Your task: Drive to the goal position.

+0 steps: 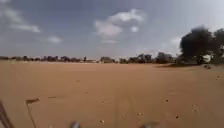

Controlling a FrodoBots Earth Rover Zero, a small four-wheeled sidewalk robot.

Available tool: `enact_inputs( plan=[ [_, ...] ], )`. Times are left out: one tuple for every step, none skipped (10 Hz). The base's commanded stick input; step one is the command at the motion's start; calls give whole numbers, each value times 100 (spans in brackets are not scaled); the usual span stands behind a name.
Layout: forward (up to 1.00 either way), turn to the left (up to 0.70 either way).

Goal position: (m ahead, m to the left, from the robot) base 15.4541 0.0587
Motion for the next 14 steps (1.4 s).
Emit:
enact_inputs(
  plan=[
    [100, 0],
    [100, 0],
    [100, 0],
    [100, 0],
    [100, 0],
    [100, 0],
    [100, 0],
    [100, 0],
    [100, 0],
    [100, 0],
    [100, 0],
    [100, 0],
    [100, 0],
    [100, 0]
  ],
)
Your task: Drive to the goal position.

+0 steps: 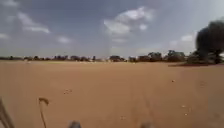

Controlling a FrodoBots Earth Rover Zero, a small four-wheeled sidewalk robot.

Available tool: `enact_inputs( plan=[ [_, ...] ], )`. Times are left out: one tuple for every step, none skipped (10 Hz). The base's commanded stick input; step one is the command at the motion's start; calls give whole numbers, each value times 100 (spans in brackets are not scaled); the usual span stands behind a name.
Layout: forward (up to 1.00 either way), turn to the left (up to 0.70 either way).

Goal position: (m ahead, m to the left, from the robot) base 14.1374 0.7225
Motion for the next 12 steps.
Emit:
enact_inputs(
  plan=[
    [100, 0],
    [100, 0],
    [100, 0],
    [100, 0],
    [100, 0],
    [100, 0],
    [100, 0],
    [100, 0],
    [100, 0],
    [100, 0],
    [100, 0],
    [100, 0]
  ],
)
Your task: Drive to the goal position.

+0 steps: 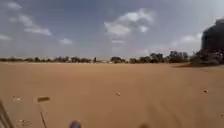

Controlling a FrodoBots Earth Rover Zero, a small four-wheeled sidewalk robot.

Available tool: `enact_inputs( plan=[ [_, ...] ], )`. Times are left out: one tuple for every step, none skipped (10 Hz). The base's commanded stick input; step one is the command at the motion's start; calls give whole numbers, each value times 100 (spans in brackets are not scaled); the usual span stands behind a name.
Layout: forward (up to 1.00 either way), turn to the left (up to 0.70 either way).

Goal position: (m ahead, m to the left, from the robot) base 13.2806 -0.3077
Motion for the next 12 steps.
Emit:
enact_inputs(
  plan=[
    [100, -2],
    [100, -14],
    [100, -27],
    [100, -15],
    [100, -3],
    [100, 0],
    [100, 0],
    [100, 0],
    [100, 0],
    [100, -4],
    [100, -16],
    [100, -25]
  ],
)
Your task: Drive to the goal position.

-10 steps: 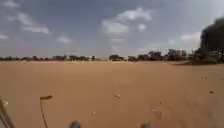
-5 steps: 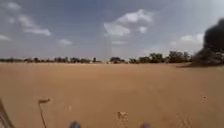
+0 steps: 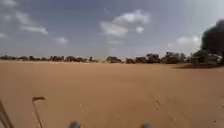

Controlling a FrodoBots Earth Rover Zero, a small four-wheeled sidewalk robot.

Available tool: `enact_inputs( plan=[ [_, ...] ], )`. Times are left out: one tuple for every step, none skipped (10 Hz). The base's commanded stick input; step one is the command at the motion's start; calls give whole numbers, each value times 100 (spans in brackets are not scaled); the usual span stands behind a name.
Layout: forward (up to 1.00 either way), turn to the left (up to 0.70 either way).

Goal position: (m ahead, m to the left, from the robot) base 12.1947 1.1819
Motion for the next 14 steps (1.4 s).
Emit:
enact_inputs(
  plan=[
    [100, -13],
    [100, 0],
    [100, 0],
    [100, 0],
    [100, 0],
    [100, 0],
    [100, 0],
    [100, 0],
    [100, 0],
    [100, 0],
    [100, 0],
    [100, 0],
    [100, 0],
    [100, 0]
  ],
)
